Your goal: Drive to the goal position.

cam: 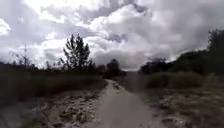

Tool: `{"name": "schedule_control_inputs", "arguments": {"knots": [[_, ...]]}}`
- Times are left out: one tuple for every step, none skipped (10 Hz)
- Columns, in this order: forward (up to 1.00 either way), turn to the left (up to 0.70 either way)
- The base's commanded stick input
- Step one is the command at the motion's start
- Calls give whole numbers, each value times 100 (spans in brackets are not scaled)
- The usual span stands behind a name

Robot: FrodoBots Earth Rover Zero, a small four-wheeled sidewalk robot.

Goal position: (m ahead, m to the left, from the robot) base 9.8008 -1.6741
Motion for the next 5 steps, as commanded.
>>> {"name": "schedule_control_inputs", "arguments": {"knots": [[59, 1], [59, 1], [59, 1], [59, 1], [59, 7]]}}
